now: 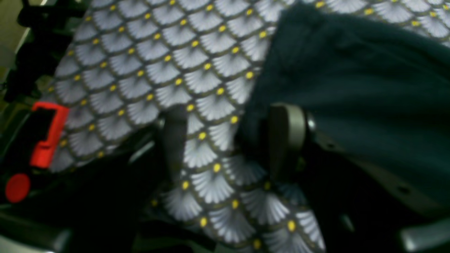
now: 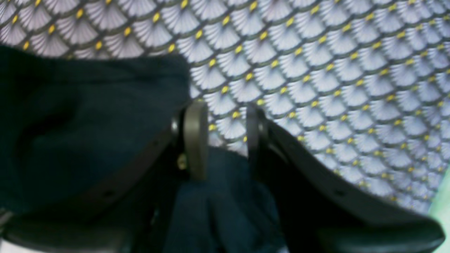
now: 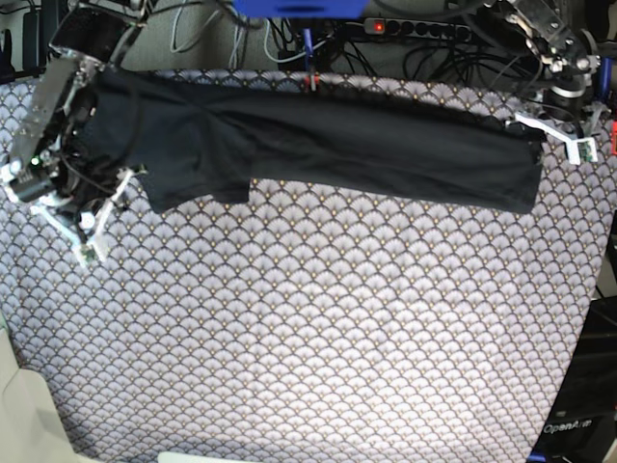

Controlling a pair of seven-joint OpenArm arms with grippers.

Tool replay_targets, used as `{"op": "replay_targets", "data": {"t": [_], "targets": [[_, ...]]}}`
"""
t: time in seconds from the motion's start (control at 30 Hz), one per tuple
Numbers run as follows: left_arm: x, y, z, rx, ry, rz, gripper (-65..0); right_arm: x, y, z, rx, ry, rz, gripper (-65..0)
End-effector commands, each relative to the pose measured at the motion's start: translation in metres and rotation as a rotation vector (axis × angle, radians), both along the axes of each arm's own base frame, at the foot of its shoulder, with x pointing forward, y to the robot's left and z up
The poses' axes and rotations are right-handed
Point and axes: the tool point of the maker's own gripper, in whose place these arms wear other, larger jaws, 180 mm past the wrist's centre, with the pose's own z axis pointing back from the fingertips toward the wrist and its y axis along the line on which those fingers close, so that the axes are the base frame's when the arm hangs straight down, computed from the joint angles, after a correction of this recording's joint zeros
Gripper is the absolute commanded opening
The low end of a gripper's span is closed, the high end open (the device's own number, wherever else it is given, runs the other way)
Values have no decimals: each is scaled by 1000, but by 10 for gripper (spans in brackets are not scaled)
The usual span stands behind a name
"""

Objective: Fold the T-shirt properly
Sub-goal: 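Lower the right gripper onto the folded shirt's sleeve end and grasp it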

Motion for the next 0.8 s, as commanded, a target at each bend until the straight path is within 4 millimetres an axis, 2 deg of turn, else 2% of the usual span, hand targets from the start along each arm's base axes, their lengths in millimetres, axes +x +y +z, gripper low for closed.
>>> {"op": "replay_targets", "data": {"t": [0.0, 0.1, 0.23, 0.77], "targets": [[8, 5, 14, 23, -51, -2, -301, 6, 2, 1, 24, -11, -3, -422], [8, 5, 15, 24, -53, -2, -301, 2, 6, -26, 82, 56, -14, -338], [8, 4, 15, 23, -54, -3, -301, 7, 10, -37, 135, 32, -22, -241], [8, 3, 14, 19, -52, -2, -301, 4, 12, -44, 148, 47, -28, -237]]}}
